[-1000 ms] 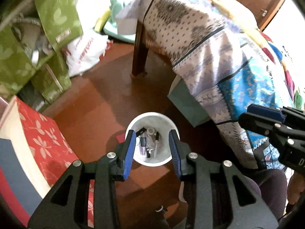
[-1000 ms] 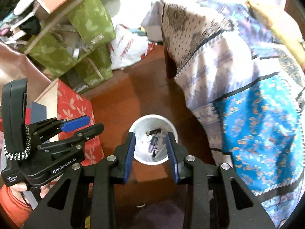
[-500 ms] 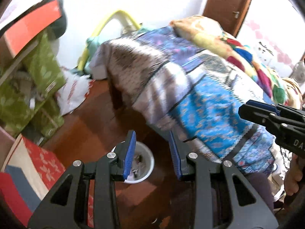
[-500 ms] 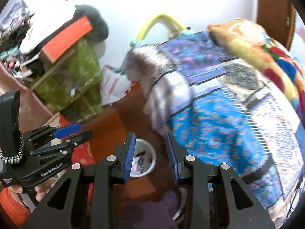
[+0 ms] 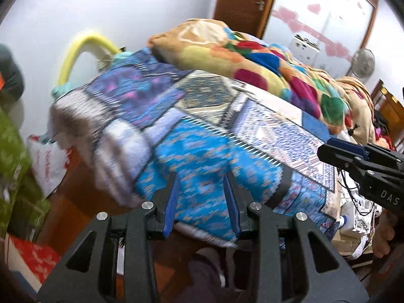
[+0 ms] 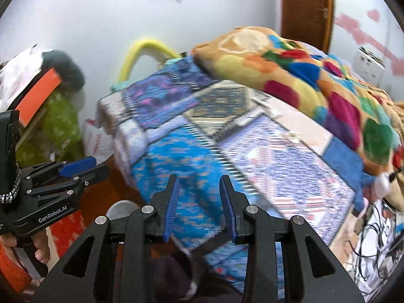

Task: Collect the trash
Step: 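Move both open tools back over the bed toward the razor and clear clip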

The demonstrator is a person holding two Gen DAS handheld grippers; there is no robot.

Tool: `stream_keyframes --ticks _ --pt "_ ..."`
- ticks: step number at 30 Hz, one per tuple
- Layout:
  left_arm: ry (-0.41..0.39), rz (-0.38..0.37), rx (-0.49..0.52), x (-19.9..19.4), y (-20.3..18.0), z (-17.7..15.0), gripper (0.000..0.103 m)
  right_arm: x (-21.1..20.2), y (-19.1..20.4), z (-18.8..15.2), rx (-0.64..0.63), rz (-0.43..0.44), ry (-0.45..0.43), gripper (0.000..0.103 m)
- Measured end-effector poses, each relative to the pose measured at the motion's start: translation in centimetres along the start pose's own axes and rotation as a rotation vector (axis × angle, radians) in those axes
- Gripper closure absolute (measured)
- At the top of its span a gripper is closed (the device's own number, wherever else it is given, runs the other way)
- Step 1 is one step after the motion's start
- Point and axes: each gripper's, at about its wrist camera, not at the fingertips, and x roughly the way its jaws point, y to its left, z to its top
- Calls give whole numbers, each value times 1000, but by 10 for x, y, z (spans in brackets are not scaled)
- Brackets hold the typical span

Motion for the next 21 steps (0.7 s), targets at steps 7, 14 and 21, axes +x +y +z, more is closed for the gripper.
stream_keyframes --ticks 7,14,21 --pt "16 -53 58 45 -46 33 68 1 -68 4 88 -68 -10 51" --pt "12 -68 72 92 -66 66 44 34 -121 19 183 -110 -1 37" --pt "65 -93 96 153 -79 93 44 88 -157 34 246 -99 25 37"
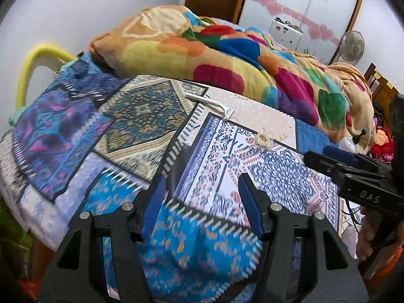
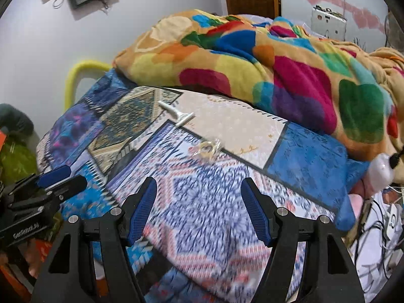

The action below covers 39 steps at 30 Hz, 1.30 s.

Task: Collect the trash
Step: 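Move both open tools back over the bed toward the razor and clear clip, then grasp the clear plastic clip with the right tool while the left tool grasps the white razor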

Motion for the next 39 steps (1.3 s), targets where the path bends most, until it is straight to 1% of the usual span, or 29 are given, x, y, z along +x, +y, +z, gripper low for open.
stream_keyframes --ticks 6,10,12,13,14,15,16,18,20,21,22,27,30,33,35,36,37,38,39 --pt "7 -27 15 42 1 22 44 41 -4 14 -8 -13 -9 37" --pt "-5 -26 -10 63 6 32 44 64 -4 21 -30 -41 -17 38" --pt "7 -46 -19 75 7 37 45 73 -1 21 -63 -64 -15 38" --pt "8 -46 -21 79 8 40 47 76 0 21 -79 -77 -18 42" --pt "6 -45 -20 83 8 42 48 77 1 21 -95 -85 -21 50" --pt "10 -44 -11 88 7 46 50 78 2 20 -113 -92 -21 54" --pt "17 -43 1 92 5 49 51 80 4 20 -135 -102 -16 62" --pt "24 -39 17 99 1 56 53 81 5 19 -156 -112 -29 64" --pt "31 -49 23 106 -3 61 53 80 6 18 -172 -105 -29 81" --pt "36 -54 25 110 -7 65 53 79 6 18 -176 -107 -28 83" --pt "37 -52 28 113 -10 67 53 77 5 18 -178 -112 -35 94" --pt "36 -40 84 131 -30 79 53 73 -9 19 -152 -67 -23 95" --pt "52 -6 140 149 -42 85 53 73 -19 18 -135 -60 -16 95" --pt "73 0 164 161 -47 87 53 69 -28 18 -122 -66 -29 95" --pt "60 14 187 164 -51 85 58 67 -32 18 -115 -67 -35 95" --pt "55 22 200 164 -54 84 63 66 -35 18 -112 -67 -37 95" --pt "53 28 212 164 -56 83 66 66 -36 18 -111 -66 -37 95" --pt "52 30 219 164 -58 82 77 65 -38 18 -108 -70 -39 96" --pt "53 24 223 162 -60 81 90 65 -39 18 -103 -70 -41 96"
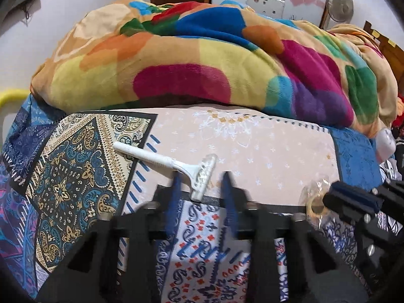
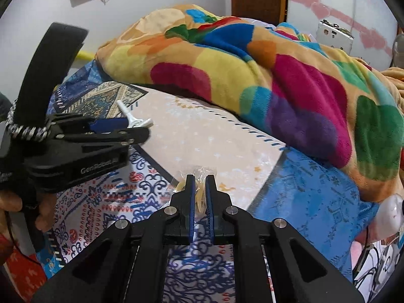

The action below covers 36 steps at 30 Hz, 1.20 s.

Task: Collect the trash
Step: 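Grasp the clear plastic clip with the right tool while the left tool grasps the white razor, then carry the razor and clear clip to the wastebasket and open both tools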

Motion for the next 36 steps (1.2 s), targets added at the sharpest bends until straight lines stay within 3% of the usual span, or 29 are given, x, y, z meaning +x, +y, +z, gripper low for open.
stream_keyframes --ticks 7,19,26,36 --pt "2 -10 70 -23 -17 -19 90 -9 -8 -4 32 12 -4 97" --pt "-35 -42 33 -107 -24 -55 90 -53 -3 -8 39 -10 -15 97" --pt "-81 -17 14 -174 -23 -82 90 -94 19 -11 4 -5 -47 97" --pt "-120 20 -59 -235 -3 -141 90 -145 75 -24 -33 74 -93 97"
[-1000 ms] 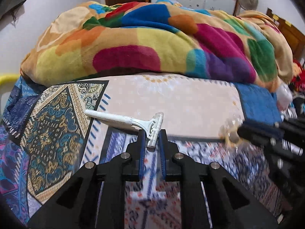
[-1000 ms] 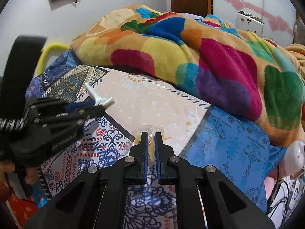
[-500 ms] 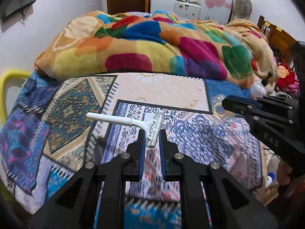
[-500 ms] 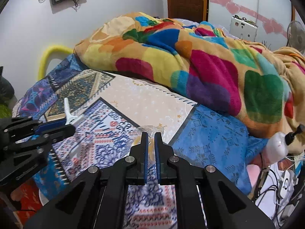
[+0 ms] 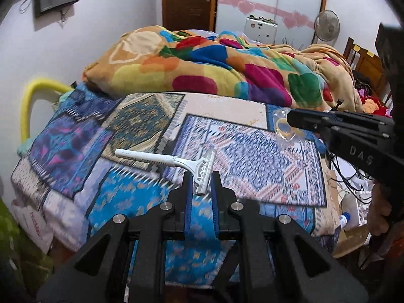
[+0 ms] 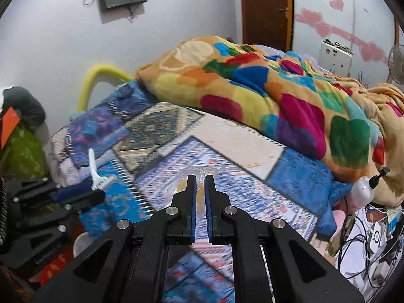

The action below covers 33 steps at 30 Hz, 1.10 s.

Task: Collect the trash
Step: 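Carry the razor and clear clip to the wastebasket and open both tools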

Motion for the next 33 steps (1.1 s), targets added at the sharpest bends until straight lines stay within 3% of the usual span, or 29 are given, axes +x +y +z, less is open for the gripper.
stream_keyframes --ticks 10,18,33 --pt "-11 73 -68 -54 47 -61 90 -18 85 -20 -110 73 10 97" --pt "16 133 -134 -81 94 -122 90 -6 158 -38 -182 145 55 97" --pt "131 224 -313 -80 193 -235 90 40 282 -79 -328 249 181 97"
